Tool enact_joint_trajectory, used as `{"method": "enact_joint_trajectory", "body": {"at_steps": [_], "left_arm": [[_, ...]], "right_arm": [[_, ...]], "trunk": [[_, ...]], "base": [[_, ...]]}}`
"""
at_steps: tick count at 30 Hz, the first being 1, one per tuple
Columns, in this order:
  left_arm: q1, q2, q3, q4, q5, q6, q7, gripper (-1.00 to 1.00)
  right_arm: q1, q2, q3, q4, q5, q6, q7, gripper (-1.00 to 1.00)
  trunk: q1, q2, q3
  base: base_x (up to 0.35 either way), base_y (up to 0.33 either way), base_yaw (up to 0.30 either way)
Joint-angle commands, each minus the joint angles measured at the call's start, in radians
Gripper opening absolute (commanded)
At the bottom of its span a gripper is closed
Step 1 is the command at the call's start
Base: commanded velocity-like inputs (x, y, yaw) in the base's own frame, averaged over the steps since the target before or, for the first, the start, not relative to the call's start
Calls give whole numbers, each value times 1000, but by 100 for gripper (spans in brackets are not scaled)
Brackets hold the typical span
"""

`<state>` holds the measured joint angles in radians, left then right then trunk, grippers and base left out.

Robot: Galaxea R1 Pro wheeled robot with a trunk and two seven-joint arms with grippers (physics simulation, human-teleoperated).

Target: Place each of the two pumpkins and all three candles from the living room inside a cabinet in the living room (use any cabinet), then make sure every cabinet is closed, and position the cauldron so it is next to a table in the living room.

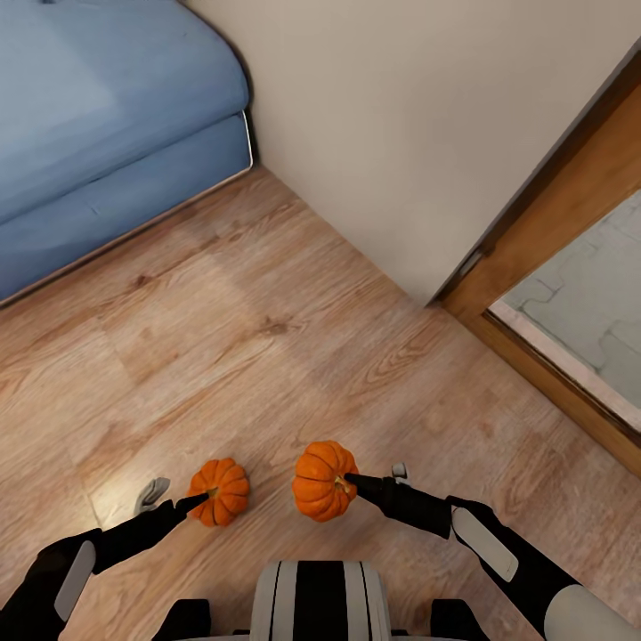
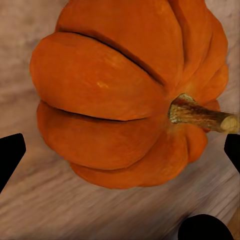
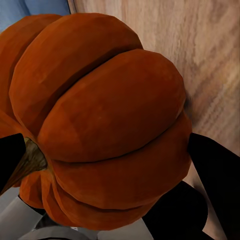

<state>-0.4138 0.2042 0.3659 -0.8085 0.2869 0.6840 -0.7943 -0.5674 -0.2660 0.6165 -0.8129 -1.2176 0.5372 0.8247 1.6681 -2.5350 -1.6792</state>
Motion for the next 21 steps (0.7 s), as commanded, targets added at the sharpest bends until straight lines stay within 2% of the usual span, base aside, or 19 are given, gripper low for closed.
{"method": "enact_joint_trajectory", "body": {"at_steps": [1,8,21], "left_arm": [[0,0,2,0,3,6,-2,100],[0,0,1,0,3,6,-2,100],[0,0,1,0,3,6,-2,100]], "right_arm": [[-1,-1,3,0,-11,7,-1,-100],[-1,-1,3,0,-11,7,-1,-100],[-1,-1,3,0,-11,7,-1,-100]], "trunk": [[0,0,0],[0,0,0],[0,0,0]], "base": [[47,-1,0],[182,0,0],[11,0,0]]}}
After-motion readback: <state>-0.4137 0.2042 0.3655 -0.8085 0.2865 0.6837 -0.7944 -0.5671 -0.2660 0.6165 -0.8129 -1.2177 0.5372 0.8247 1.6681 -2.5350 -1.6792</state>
